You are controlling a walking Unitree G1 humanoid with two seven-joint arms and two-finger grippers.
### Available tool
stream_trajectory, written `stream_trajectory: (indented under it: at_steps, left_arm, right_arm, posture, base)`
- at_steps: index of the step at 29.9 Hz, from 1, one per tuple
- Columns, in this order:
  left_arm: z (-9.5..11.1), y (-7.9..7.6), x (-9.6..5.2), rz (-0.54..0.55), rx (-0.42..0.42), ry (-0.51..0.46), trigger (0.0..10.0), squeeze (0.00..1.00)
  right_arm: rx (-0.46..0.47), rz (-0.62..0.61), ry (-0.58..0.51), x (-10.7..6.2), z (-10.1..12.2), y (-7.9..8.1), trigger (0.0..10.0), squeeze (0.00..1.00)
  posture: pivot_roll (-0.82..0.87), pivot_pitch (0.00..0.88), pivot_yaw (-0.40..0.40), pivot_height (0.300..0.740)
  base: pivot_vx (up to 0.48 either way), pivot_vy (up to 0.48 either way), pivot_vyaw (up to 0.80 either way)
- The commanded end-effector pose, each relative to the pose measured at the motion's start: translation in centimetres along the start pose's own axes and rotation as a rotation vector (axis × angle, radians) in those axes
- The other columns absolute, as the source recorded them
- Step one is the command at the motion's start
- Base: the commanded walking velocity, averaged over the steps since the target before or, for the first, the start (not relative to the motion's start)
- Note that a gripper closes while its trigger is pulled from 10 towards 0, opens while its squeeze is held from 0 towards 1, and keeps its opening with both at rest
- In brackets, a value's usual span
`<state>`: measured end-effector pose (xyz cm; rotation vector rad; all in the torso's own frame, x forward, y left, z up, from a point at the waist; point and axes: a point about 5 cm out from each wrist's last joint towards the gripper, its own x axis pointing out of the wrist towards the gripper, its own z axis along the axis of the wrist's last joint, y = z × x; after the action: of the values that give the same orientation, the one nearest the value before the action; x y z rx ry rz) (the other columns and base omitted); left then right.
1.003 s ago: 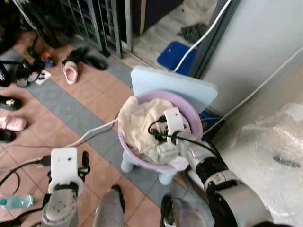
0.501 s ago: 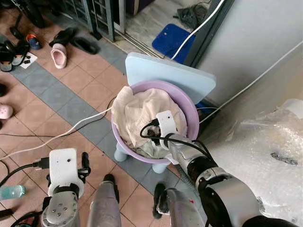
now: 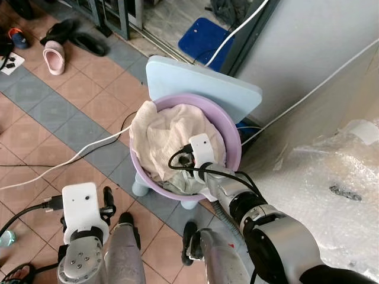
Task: Clothes washing
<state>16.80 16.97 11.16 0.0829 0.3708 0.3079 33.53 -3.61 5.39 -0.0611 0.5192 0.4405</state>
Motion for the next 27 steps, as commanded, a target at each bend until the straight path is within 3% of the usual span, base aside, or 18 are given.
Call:
stream_trajectory:
  at_steps: [1, 15, 22, 27]
  left_arm:
    - [-0.5, -0.5, -0.1, -0.003, -0.017, 0.03, 10.0, 0.0]
    - [-0.2, -0.4, 2.1, -0.002, 0.016, -0.015, 10.0, 0.0]
    - [0.6, 0.2, 4.5, -0.001, 0.056, -0.074, 10.0, 0.0]
    - [1.6, -1.1, 6.1, -0.066, 0.074, -0.122, 10.0, 0.0]
  right_arm:
    - [0.023, 0.02, 0.035, 0.0, -1.0, 0.6, 0.0, 0.0]
    - [0.056, 0.043, -0.006, 0.0, -0.2, 0.1, 0.0, 0.0]
    - [0.102, 0.071, -0.207, -0.1, 3.8, -0.5, 0.0, 0.0]
    - [0.15, 0.057, -0.331, -0.7, 5.6, -1.9, 0.0, 0.0]
  posture:
    - [0.21, 0.356, -0.21, 0.74]
    - [0.18, 0.248, -0.205, 0.74]
    - [0.15, 0.152, -0.162, 0.74]
    - [0.13, 0.097, -0.11, 0.74]
  base:
    - [0.0, 0.0, 0.0]
    - [0.0, 0.0, 0.0]
    - [0.0, 0.0, 0.0]
    - [0.0, 0.0, 0.0]
